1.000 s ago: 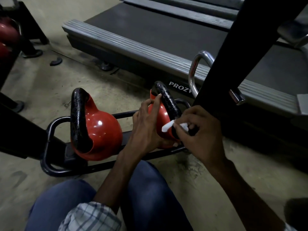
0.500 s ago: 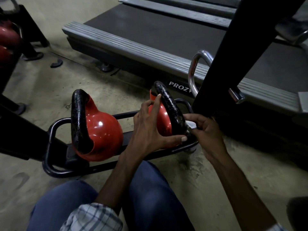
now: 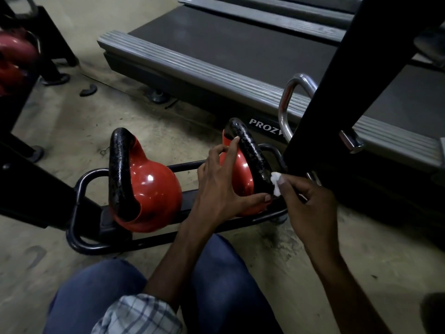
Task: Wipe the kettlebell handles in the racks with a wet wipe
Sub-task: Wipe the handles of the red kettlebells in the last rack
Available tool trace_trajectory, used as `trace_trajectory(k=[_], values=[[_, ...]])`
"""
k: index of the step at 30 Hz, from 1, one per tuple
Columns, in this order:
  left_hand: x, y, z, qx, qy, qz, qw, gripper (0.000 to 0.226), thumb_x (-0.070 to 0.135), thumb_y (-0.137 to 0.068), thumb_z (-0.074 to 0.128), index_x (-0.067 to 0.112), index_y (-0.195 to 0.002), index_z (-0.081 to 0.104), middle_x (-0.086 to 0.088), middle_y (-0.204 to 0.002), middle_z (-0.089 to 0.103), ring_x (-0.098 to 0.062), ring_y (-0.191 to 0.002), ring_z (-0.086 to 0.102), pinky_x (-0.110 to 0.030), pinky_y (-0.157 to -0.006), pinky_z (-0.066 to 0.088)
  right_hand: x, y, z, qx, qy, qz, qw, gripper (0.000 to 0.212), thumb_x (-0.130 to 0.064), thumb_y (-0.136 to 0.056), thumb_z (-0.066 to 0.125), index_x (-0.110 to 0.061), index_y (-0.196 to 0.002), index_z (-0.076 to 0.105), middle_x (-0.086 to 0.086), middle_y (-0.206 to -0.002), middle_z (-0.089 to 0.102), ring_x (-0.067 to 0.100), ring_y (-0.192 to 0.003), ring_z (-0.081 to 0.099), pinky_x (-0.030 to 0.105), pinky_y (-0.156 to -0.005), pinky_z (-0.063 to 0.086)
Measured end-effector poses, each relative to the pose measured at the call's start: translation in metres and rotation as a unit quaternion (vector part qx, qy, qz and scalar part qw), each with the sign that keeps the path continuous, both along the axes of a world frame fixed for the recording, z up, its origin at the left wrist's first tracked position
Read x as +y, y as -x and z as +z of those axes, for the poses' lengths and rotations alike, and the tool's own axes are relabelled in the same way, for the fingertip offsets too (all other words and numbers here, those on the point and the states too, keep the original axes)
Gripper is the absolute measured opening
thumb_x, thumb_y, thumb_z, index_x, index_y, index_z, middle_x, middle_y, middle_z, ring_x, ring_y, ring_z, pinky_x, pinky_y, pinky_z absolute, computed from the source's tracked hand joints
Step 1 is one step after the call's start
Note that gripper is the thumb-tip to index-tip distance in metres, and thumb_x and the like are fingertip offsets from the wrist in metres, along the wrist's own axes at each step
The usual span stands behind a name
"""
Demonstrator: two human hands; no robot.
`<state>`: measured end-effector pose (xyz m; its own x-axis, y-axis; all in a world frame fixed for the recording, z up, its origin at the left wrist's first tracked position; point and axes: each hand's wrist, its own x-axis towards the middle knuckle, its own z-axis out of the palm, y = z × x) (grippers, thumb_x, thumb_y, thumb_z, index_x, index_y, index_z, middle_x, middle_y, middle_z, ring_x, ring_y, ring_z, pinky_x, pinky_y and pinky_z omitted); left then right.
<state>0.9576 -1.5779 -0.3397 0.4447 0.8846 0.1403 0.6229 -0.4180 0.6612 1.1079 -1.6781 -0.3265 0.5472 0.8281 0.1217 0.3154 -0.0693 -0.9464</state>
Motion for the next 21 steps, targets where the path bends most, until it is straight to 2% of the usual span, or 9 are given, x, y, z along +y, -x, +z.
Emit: trace_trajectory(k=[2,4,7,10,12,14,18,21], values=[[-0.001,0.000,0.000,-0.001,0.002,0.000,1.000,0.128,0.068,-0.058,0.084,0.036,-0.159,0.012,-0.001,-0.151,0.023,-0.023,-0.138,0.028,-0.050,-0.115,0.030,0.010,0.004,0.001,-0.044,-0.012,-0.032,0.998,0.010,-0.019,-0.094,0.069,-0.025,-0.097,0.076,-0.015,-0.089,0.074,-0.005,-0.086,0.070,0.008,-0.072,0.049],[-0.002,0.000,0.000,-0.001,-0.002,0.002,1.000,0.128,0.074,-0.057,0.079,0.036,-0.159,0.011,-0.001,-0.151,0.023,-0.020,-0.137,0.027,-0.048,-0.116,0.029,0.027,0.004,0.009,-0.049,-0.018,-0.041,0.998,0.010,-0.017,-0.090,0.075,-0.026,-0.094,0.077,-0.014,-0.087,0.074,-0.004,-0.081,0.071,0.011,-0.071,0.051],[-0.002,0.001,-0.001,0.012,-0.016,0.014,1.000,0.129,0.085,-0.053,0.064,0.032,-0.159,0.012,-0.002,-0.151,0.026,-0.020,-0.137,0.030,-0.047,-0.116,0.027,0.061,0.007,0.026,-0.079,-0.031,0.008,0.996,0.017,-0.011,-0.081,0.081,-0.021,-0.094,0.078,-0.012,-0.086,0.075,-0.001,-0.079,0.072,0.017,-0.072,0.057],[-0.005,0.002,0.001,0.023,-0.017,0.058,0.998,0.143,0.092,-0.048,0.059,0.027,-0.160,0.001,-0.003,-0.154,0.025,-0.020,-0.141,0.027,-0.043,-0.116,0.020,0.100,0.008,0.033,-0.176,-0.025,0.037,0.983,0.025,-0.011,-0.073,0.083,-0.018,-0.096,0.076,-0.007,-0.090,0.072,0.004,-0.080,0.070,0.026,-0.074,0.060],[-0.007,0.002,0.002,0.033,-0.022,0.082,0.996,0.149,0.093,-0.045,0.060,0.024,-0.160,-0.006,-0.006,-0.158,0.023,-0.021,-0.144,0.023,-0.042,-0.116,0.017,0.124,0.008,0.035,-0.251,-0.015,0.052,0.967,0.026,-0.010,-0.070,0.077,-0.016,-0.095,0.076,-0.001,-0.094,0.071,0.012,-0.082,0.069,0.035,-0.078,0.059],[-0.008,0.001,0.003,0.045,-0.021,0.090,0.995,0.152,0.093,-0.045,0.062,0.022,-0.160,-0.008,-0.008,-0.160,0.020,-0.024,-0.147,0.020,-0.044,-0.118,0.016,0.144,0.011,0.039,-0.310,0.002,0.066,0.948,0.020,-0.012,-0.070,0.075,-0.015,-0.090,0.077,0.004,-0.093,0.072,0.018,-0.084,0.068,0.038,-0.079,0.056],[-0.009,0.000,0.005,0.057,-0.024,0.095,0.994,0.152,0.091,-0.047,0.067,0.021,-0.160,-0.007,-0.010,-0.161,0.019,-0.025,-0.148,0.019,-0.046,-0.119,0.016,0.174,0.019,0.054,-0.422,0.051,0.113,0.898,0.012,-0.020,-0.078,0.075,-0.013,-0.087,0.078,0.006,-0.087,0.074,0.021,-0.085,0.069,0.026,-0.070,0.049],[-0.010,0.000,0.005,0.057,-0.023,0.097,0.993,0.152,0.090,-0.047,0.069,0.020,-0.160,-0.005,-0.009,-0.160,0.020,-0.025,-0.147,0.020,-0.047,-0.119,0.017,0.192,0.024,0.062,-0.511,0.119,0.149,0.838,0.028,-0.037,-0.081,0.079,-0.013,-0.093,0.076,0.010,-0.094,0.071,0.025,-0.097,0.064,0.029,-0.072,0.042]])
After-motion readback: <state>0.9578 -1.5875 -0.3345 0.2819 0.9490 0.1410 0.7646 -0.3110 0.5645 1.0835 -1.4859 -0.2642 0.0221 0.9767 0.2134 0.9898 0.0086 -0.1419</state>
